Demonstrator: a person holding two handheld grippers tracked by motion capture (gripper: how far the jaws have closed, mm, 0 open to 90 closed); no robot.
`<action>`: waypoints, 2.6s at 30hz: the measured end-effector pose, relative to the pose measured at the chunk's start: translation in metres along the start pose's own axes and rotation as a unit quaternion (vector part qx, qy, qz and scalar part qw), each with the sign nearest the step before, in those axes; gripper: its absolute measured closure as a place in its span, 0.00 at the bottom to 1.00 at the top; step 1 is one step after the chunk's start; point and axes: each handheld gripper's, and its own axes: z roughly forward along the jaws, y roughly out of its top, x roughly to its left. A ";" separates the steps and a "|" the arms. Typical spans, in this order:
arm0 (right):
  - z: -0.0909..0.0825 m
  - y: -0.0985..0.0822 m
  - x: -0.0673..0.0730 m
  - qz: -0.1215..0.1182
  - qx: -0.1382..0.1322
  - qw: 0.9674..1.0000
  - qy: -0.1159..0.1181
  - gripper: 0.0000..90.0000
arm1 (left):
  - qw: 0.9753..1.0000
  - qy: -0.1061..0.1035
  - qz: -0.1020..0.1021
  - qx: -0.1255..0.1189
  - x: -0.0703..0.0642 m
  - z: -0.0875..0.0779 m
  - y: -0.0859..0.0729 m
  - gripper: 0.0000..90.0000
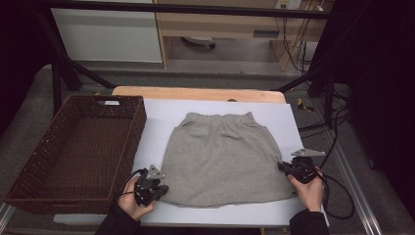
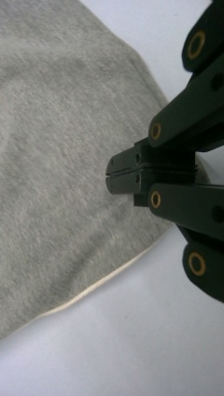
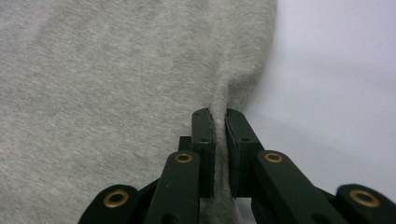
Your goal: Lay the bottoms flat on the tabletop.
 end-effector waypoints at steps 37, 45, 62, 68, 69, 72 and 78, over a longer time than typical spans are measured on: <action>-0.014 0.006 0.036 -0.020 -0.073 0.996 0.038 0.17 | 0.997 -0.038 0.000 -0.061 0.002 -0.007 0.003 0.48; -0.009 0.011 0.051 -0.020 -0.064 0.996 0.064 0.07 | 0.997 -0.041 0.004 -0.065 0.004 -0.001 0.012 0.22; -0.002 0.015 0.076 -0.028 -0.063 0.993 0.092 0.03 | 0.996 -0.044 0.002 -0.079 0.011 0.002 0.044 0.12; -0.001 0.014 0.079 -0.027 -0.061 0.993 0.094 0.03 | 0.995 -0.041 -0.003 -0.088 0.017 0.002 0.053 0.12; -0.001 0.014 0.080 -0.029 -0.060 0.993 0.094 0.03 | 0.995 -0.041 -0.005 -0.089 0.018 0.002 0.054 0.12; -0.002 0.013 0.080 -0.028 -0.060 0.993 0.095 0.03 | 0.995 -0.040 -0.005 -0.089 0.020 0.004 0.060 0.11; -0.002 0.013 0.081 -0.027 -0.059 0.993 0.095 0.03 | 0.995 -0.038 -0.010 -0.090 0.026 0.009 0.073 0.11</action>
